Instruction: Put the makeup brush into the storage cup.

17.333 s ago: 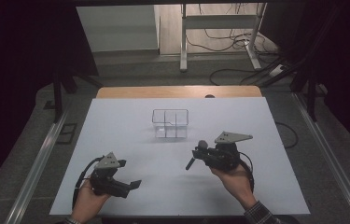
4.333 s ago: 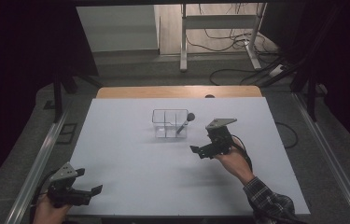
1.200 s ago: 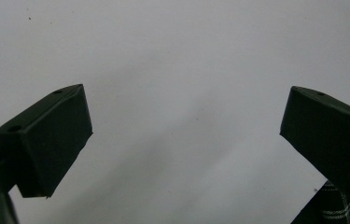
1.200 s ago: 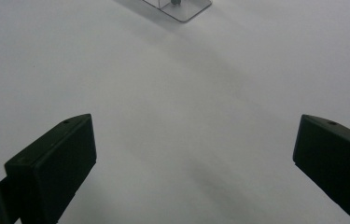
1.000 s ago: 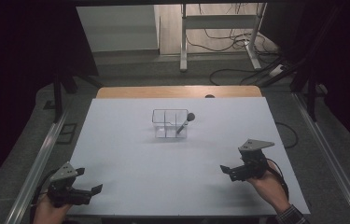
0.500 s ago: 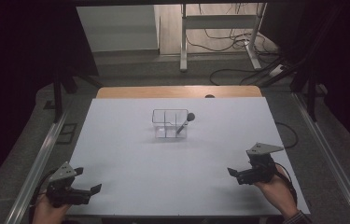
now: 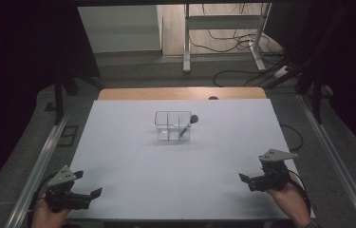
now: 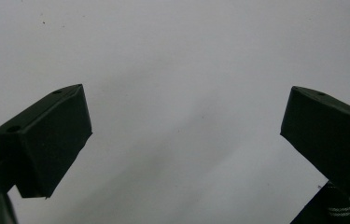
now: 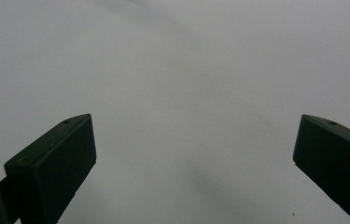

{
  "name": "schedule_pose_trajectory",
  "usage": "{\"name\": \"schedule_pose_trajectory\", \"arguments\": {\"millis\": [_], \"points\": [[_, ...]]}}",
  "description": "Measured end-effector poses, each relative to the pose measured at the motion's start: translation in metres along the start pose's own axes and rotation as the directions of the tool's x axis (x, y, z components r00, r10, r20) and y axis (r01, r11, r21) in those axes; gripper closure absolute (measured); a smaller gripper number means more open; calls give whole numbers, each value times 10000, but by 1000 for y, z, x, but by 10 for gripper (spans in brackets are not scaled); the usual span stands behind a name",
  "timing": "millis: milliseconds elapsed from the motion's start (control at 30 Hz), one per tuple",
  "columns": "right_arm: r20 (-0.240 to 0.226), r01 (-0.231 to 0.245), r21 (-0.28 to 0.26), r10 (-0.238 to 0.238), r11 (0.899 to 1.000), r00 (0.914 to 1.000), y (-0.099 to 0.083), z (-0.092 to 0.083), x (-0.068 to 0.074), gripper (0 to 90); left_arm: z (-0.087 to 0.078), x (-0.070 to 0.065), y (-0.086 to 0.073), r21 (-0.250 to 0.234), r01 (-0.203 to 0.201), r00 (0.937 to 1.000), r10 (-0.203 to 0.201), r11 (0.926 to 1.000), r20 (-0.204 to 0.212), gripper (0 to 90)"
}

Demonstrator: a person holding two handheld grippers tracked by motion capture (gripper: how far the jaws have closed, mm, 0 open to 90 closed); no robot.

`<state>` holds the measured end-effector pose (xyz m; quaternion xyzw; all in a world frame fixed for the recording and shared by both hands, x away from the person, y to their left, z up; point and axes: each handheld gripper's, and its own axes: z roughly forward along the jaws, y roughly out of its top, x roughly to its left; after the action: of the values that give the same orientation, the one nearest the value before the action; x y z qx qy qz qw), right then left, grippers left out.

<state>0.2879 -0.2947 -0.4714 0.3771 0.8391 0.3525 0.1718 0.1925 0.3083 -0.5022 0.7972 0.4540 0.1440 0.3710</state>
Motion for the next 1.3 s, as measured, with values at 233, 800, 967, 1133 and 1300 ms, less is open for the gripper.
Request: {"name": "schedule_pose_trajectory", "arguments": {"millis": [233,800,967,1133,1300], "points": [[154,-77,51,77,10000,9999,-7,-6,-3,0,-2,1,-3,-31,72,10000,-72,10000,2,20],[569,-271,236,257,9994,9981,-22,-17,-7,0,-5,3,-7,-74,80,10000,-80,9999,22,20],[687,-333,270,314,9991,9971,-25,-21,-8,0,-5,4,-8,-77,101,9999,-101,9999,11,20],[805,-476,257,454,9985,9957,-32,-25,-11,0,-6,4,-8,-69,110,9999,-110,9999,2,20],[800,-593,183,576,9981,9951,-37,-29,-12,0,-5,4,-9,-41,126,9999,-126,9999,7,20]]}}
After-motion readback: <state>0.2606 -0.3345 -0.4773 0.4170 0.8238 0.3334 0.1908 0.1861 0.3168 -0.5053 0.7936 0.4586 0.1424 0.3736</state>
